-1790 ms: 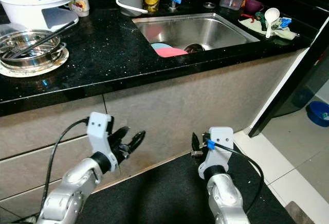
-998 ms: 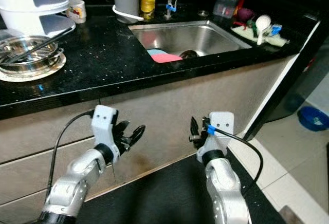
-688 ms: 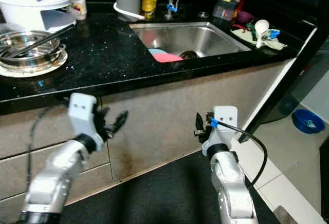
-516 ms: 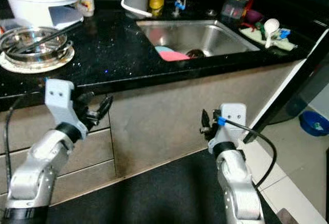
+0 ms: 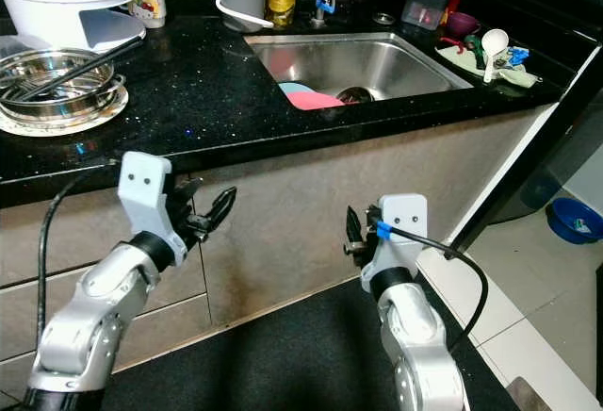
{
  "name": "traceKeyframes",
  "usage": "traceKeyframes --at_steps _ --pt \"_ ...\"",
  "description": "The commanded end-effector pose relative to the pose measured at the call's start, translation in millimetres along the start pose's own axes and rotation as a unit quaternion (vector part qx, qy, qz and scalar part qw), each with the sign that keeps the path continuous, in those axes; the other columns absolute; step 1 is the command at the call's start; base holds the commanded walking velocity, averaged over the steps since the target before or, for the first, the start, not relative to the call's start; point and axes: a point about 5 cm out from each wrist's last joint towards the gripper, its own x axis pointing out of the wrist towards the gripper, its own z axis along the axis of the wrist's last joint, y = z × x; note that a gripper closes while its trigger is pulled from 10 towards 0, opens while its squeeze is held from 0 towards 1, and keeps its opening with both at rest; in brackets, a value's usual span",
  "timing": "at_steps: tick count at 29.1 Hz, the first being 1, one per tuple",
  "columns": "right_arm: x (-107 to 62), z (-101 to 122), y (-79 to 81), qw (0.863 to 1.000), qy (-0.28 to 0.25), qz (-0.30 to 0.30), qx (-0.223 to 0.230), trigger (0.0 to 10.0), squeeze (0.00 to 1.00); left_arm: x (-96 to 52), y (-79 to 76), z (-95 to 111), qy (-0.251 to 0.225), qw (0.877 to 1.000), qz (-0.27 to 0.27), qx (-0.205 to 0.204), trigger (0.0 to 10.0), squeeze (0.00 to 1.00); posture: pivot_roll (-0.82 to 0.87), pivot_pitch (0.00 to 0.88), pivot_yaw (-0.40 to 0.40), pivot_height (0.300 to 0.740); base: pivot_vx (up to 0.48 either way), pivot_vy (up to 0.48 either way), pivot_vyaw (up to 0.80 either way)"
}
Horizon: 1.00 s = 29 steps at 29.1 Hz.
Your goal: Kitchen organization
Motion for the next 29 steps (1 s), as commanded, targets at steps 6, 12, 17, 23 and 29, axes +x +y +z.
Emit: traceKeyframes --at_steps 6,12,17,23,29 --pt "0.2 -10 -17.4 0.998 0.025 -0.05 -0.005 10.0 0.0 -0.3 10.1 -14 0.02 0.997 0.036 0.064 10.0 0.0 0.08 0.018 -0.149 0.74 0.0 0.0 0.0" --pt "-4.8 -28 -21.7 0.995 0.064 -0.055 -0.06 10.0 0.0 -22.9 6.0 -35 0.056 0.996 0.044 0.06 10.0 0.0 0.1 0.003 -0.161 0.74 0.0 0.0 0.0" --pt "-10.3 -29 -10.7 0.996 0.045 -0.024 -0.076 10.0 0.0 -33.4 -2.2 -41 0.068 0.994 0.035 0.072 10.0 0.0 0.1 0.019 -0.173 0.74 0.0 0.0 0.0" --pt "-23.1 -35 -9.3 0.998 0.053 -0.003 -0.032 10.0 0.0 -39.8 -1.8 -45 0.069 0.994 0.044 0.067 10.0 0.0 0.1 0.03 -0.173 0.74 0.0 0.0 0.0" --pt "-22.4 -35 -11.7 0.999 0.042 0.0 0.008 10.0 0.0 -38.5 -6.7 -43 0.06 0.994 0.047 0.084 10.0 0.0 0.1 0.037 -0.163 0.74 0.0 0.0 0.0"
